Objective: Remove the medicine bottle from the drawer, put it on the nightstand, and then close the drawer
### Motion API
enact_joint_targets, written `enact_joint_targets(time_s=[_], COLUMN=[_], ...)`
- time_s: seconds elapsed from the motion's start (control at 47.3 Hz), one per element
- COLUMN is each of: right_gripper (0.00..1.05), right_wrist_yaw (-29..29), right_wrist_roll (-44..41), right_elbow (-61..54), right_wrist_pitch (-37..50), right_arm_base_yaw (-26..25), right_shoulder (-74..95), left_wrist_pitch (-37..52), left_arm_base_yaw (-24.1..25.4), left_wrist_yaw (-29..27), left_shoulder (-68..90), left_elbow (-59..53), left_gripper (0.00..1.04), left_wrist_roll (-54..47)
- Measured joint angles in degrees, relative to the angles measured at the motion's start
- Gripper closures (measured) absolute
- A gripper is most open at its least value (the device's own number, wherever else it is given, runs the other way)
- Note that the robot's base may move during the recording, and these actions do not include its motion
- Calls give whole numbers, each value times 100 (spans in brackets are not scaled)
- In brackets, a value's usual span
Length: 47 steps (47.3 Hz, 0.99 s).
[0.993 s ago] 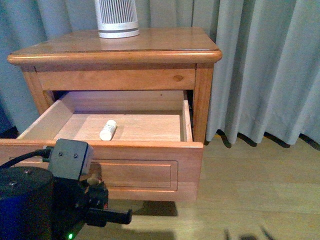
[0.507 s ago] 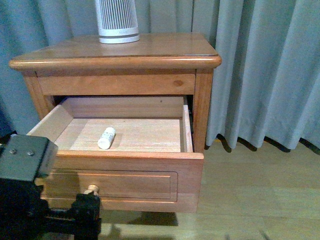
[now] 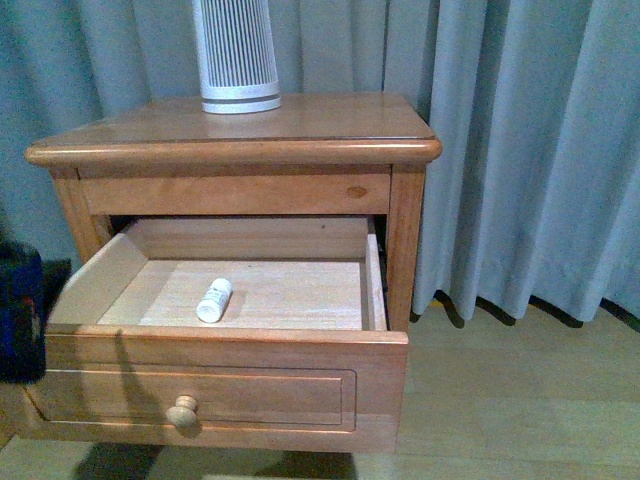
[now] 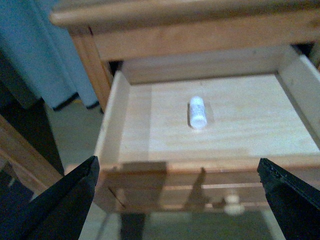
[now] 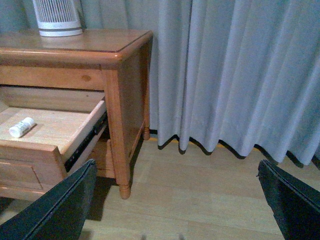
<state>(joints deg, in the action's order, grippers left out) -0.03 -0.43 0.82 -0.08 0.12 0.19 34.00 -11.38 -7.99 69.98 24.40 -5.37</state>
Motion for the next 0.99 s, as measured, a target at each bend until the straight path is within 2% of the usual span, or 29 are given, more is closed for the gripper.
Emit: enact_joint_targets(time_s=[0.127, 0.232, 0.486, 0.591, 0.95, 0.993], right_gripper=[7, 7, 7, 7, 7, 7], right_wrist_yaw=[0, 0, 0, 0, 0, 0], right_wrist_roll=[0, 0, 0, 0, 0, 0], right_elbow=[0, 0, 0, 0, 0, 0], right_wrist_pitch=[0, 0, 0, 0, 0, 0], right_arm_base_yaw=[0, 0, 0, 0, 0, 0], right_shoulder=[0, 0, 0, 0, 0, 0], left_wrist_pitch=[133, 63, -1370, -1528, -1456, -905], left_arm_base_yaw=[46, -439, -1165, -1405, -688, -525], left_wrist_yaw=[-468, -1014, -1515, -1615, -960, -739], left_shoulder=[-383, -1471, -3528, -3901, -3545, -3497], left_elbow=[-11, -455, -1132, -1355, -1545, -1770], left_gripper=[7, 7, 7, 7, 7, 15], left_wrist_roll=[195, 190, 361, 463, 1005, 874])
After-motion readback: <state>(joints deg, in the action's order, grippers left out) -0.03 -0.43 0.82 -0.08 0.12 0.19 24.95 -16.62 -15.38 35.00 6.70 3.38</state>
